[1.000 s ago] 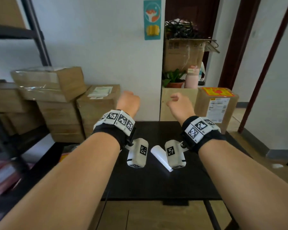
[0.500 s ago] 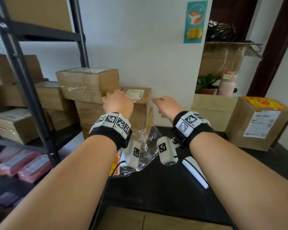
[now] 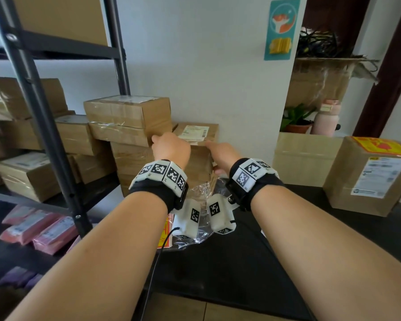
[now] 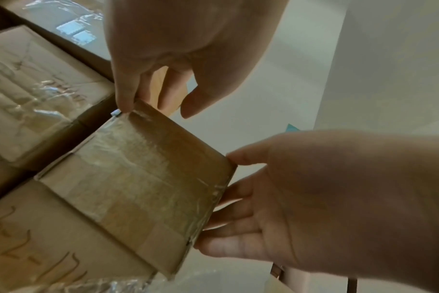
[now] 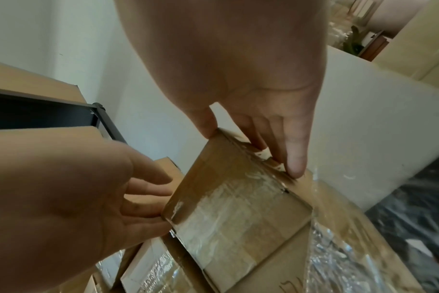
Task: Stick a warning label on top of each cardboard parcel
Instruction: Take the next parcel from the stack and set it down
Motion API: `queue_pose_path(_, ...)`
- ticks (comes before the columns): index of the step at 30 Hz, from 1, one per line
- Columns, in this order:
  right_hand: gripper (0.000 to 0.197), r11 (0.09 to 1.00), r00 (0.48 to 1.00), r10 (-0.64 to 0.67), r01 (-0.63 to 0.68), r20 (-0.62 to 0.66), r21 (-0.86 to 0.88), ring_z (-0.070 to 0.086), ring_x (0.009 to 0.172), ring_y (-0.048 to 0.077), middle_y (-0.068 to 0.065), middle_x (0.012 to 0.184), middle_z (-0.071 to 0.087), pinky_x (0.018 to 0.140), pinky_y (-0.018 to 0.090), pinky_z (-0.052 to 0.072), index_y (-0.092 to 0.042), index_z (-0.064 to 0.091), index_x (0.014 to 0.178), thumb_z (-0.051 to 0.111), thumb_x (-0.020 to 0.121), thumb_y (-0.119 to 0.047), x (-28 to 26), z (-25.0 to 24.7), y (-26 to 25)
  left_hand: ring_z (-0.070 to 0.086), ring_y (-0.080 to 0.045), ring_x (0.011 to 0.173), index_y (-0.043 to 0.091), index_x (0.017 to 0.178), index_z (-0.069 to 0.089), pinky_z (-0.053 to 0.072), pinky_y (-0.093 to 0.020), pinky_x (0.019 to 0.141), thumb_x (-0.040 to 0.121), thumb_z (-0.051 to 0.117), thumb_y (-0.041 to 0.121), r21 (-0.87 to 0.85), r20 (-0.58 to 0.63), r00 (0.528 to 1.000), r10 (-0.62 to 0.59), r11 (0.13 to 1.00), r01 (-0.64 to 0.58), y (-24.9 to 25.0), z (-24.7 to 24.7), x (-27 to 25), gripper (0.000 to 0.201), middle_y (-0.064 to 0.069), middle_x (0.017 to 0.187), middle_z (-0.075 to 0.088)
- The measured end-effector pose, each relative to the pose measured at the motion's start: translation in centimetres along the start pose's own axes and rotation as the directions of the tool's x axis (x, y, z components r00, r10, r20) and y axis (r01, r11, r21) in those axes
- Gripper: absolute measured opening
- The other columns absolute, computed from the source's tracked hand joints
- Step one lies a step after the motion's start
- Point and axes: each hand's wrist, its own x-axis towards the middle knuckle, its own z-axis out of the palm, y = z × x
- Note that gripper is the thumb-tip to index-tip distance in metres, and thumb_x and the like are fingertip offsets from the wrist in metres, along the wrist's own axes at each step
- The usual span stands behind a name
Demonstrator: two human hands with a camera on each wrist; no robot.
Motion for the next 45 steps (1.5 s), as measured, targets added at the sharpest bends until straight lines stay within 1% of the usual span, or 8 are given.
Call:
queue_pose_path(7, 0.039, 0.995, 0.995, -0.095, 0.094, -0.022, -0.035, 0.052, 0.12, 0.041, 0.027, 0.121, 0.055, 0.105, 0.043, 0.041, 0.007, 0.055, 0.126, 0.031, 0.106, -0.017, -0.3, -1.7, 1.2, 0.054, -0.036, 0.104, -0.001, 0.111, 0.062, 0.048, -0.042, 0.087, 0.085, 0.048, 0.013, -0.125, -0.077, 0.997, 0.014, 0.992, -0.024, 0.4, 0.3, 0.3, 0.033, -0.019, 0.122, 0.054)
queue_pose_path(11, 0.03, 0.984, 0.972, -0.139, 0.157, -0.189, 0.087, 0.052, 0.081, 0.025, 0.01, 0.087, 0.054, 0.073, 0.034, 0.041, -0.009, 0.054, 0.083, 0.036, 0.101, -0.025, -0.4, -3.4, 1.7, 0.049, -0.033, 0.112, 0.005, 0.116, 0.06, 0.041, -0.036, 0.088, 0.088, 0.054, 0.023, -0.152, -0.116, 0.993, 0.035, 0.987, -0.052, 2.0, 0.5, -0.7, 0.034, -0.015, 0.125, 0.051)
queue_pose_path(15, 0.021, 0.966, 0.939, -0.161, 0.213, -0.303, 0.148, 0.058, 0.078, 0.019, 0.002, 0.086, 0.06, 0.066, 0.031, 0.045, -0.012, 0.057, 0.097, 0.041, 0.093, -0.026, -1.4, -6.9, 2.9, 0.064, -0.025, 0.092, 0.01, 0.101, 0.066, 0.056, -0.039, 0.081, 0.079, 0.063, 0.03, -0.306, 0.02, 0.995, 0.093, 0.948, -0.082, 4.1, 1.4, -2.2, 0.029, -0.006, 0.108, 0.066)
queue_pose_path(20, 0.047, 0.959, 0.929, -0.11, 0.192, -0.352, 0.208, 0.061, 0.109, 0.022, 0.005, 0.124, 0.061, 0.095, 0.038, 0.051, -0.013, 0.04, 0.142, 0.042, 0.095, -0.014, -3.0, -11.7, 6.3, 0.069, -0.016, 0.083, 0.02, 0.087, 0.068, 0.059, -0.034, 0.077, 0.078, 0.07, 0.017, -0.445, 0.209, 0.957, 0.2, 0.891, -0.089, 7.3, 3.8, -5.4, 0.01, 0.003, 0.089, 0.073)
queue_pose_path(29, 0.045, 1.0, 0.906, 0.025, -0.023, -0.422, 0.011, 0.059, 0.11, 0.025, 0.005, 0.121, 0.06, 0.097, 0.047, 0.05, -0.023, 0.042, 0.124, 0.064, 0.085, -0.012, -5.9, -17.1, 14.3, 0.068, -0.023, 0.078, 0.01, 0.087, 0.059, 0.06, -0.041, 0.073, 0.073, 0.065, 0.015, -0.3, 0.409, 0.888, 0.21, 0.95, -0.086, 10.6, 10.8, -9.6, 0.016, -0.007, 0.084, 0.068)
queue_pose_path(34, 0.031, 0.98, 0.913, 0.192, -0.197, -0.36, 0.022, 0.056, 0.099, 0.027, 0.008, 0.102, 0.055, 0.091, 0.046, 0.052, -0.012, 0.044, 0.113, 0.057, 0.085, -0.008, -6.2, -17.6, 17.8, 0.067, -0.025, 0.084, 0.005, 0.083, 0.062, 0.059, -0.039, 0.08, 0.084, 0.058, 0.009, -0.208, 0.553, 0.814, 0.176, 0.976, -0.069, 10.6, 13.6, -11.4, 0.006, -0.01, 0.088, 0.068)
queue_pose_path(39, 0.043, 0.954, 0.907, 0.292, -0.257, -0.302, 0.152, 0.056, 0.109, 0.028, 0.013, 0.118, 0.056, 0.098, 0.046, 0.05, -0.007, 0.039, 0.126, 0.057, 0.087, -0.008, -5.2, -16.7, 19.8, 0.063, -0.025, 0.102, 0.001, 0.125, 0.054, 0.054, -0.031, 0.082, 0.09, 0.059, 0.015, -0.113, 0.663, 0.742, 0.098, 0.993, -0.031, 10.0, 14.8, -12.2, 0.038, -0.012, 0.117, 0.063)
queue_pose_path(45, 0.063, 0.907, 0.854, 0.403, -0.325, -0.329, 0.267, 0.055, 0.119, 0.031, 0.016, 0.134, 0.054, 0.089, 0.038, 0.05, -0.002, 0.032, 0.141, 0.063, 0.091, -0.023, -4.4, -15.6, 20.0, 0.055, -0.03, 0.118, 0.004, 0.134, 0.05, 0.046, -0.035, 0.092, 0.102, 0.042, 0.028, -0.016, 0.681, 0.716, 0.153, 0.981, -0.195, 9.8, 14.4, -12.5, 0.04, -0.015, 0.135, 0.055)
